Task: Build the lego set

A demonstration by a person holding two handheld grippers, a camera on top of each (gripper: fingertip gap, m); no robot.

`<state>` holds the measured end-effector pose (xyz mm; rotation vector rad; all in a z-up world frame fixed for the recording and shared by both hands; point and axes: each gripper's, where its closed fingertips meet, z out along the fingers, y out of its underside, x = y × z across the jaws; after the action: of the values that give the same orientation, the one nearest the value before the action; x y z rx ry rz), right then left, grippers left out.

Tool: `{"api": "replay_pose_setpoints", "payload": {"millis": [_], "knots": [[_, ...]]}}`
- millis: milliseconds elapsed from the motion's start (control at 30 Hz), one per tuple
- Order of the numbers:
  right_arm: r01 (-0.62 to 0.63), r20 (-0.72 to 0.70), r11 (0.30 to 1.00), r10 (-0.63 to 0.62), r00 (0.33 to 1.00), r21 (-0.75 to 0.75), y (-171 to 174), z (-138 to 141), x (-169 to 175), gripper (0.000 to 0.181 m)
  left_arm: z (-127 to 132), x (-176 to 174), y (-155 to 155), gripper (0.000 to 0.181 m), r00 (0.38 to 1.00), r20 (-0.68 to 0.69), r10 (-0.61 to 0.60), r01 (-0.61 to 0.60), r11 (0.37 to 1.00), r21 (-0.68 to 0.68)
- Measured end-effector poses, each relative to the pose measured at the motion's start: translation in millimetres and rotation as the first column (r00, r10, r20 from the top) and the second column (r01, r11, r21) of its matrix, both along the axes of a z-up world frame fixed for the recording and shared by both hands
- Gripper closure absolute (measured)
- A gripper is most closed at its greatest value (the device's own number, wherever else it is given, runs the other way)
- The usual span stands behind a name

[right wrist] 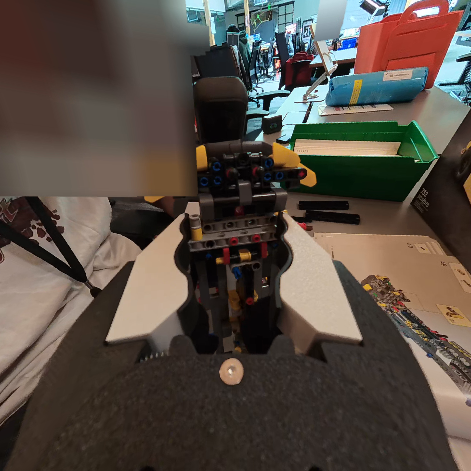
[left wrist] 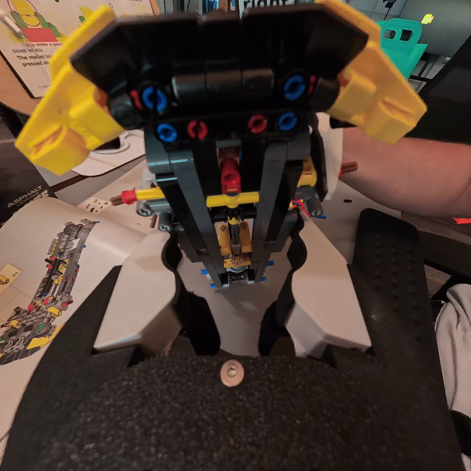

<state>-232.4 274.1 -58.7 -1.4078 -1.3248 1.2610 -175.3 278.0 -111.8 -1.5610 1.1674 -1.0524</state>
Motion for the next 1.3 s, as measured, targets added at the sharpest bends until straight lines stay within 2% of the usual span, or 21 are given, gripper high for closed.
{"api": "replay_pose_setpoints", "payload": {"millis": [233,333,433,533,600,733,833,933,1033,1067,1133,1200,1233,1300], "knots": [[0.044,-0.012,0.999,-0.044,0.999,0.001,-2,4,6,0.113,4,6,-3,0.097,0.999,0.047,0.001,-0.002,1.000,0.014],[0.077,0.021,0.997,-0.077,0.997,0.028,-7,6,17,0.102,3,7,1,0.097,0.998,0.035,0.048,-0.051,0.994,0.095],[0.134,0.080,0.990,-0.138,0.987,0.053,-12,5,41,0.102,6,9,0,0.098,0.996,0.040,0.080,-0.086,0.981,0.176],[0.184,0.118,0.983,-0.185,0.976,0.023,-27,8,64,0.110,10,12,-7,0.097,0.995,0.040,0.094,-0.102,0.952,0.288],[0.167,0.135,0.986,-0.164,0.977,-0.012,-48,4,69,0.109,7,17,-13,0.098,0.995,0.015,0.096,-0.095,0.933,0.347],[0.181,0.289,0.982,-0.157,0.944,-0.057,-78,-22,83,0.105,-3,28,-26,0.098,0.993,-0.049,0.103,-0.067,0.872,0.484],[0.276,0.258,0.956,-0.244,0.935,-0.098,-85,-7,87,0.104,-6,35,-33,0.098,0.989,-0.080,0.124,-0.058,0.824,0.564],[0.451,0.287,0.889,-0.413,0.864,-0.078,-84,9,86,0.108,-9,41,-35,0.098,0.978,-0.110,0.177,-0.069,0.775,0.629],[0.602,0.340,0.798,-0.576,0.743,0.036,-82,10,87,0.110,-11,47,-38,0.098,0.962,-0.134,0.240,-0.080,0.710,0.699],[0.633,0.358,0.771,-0.610,0.707,0.064,-82,6,85,0.115,-14,49,-40,0.098,0.956,-0.148,0.255,-0.072,0.688,0.722],[0.714,0.403,0.686,-0.698,0.592,0.140,-75,-7,93,0.129,-19,52,-42,0.098,0.941,-0.168,0.294,-0.062,0.636,0.769],[0.727,0.455,0.649,-0.729,0.512,0.221,-75,-24,103,0.145,-24,54,-45,0.097,0.928,-0.185,0.324,-0.039,0.576,0.816],[0.716,0.496,0.651,-0.723,0.482,0.253,-77,-36,108,0.146,-26,55,-47,0.097,0.924,-0.193,0.331,-0.026,0.556,0.831],[0.688,0.522,0.661,-0.717,0.461,0.300,-80,-53,115,0.149,-35,57,-51,0.097,0.914,-0.228,0.335,0.012,0.539,0.842]]}}
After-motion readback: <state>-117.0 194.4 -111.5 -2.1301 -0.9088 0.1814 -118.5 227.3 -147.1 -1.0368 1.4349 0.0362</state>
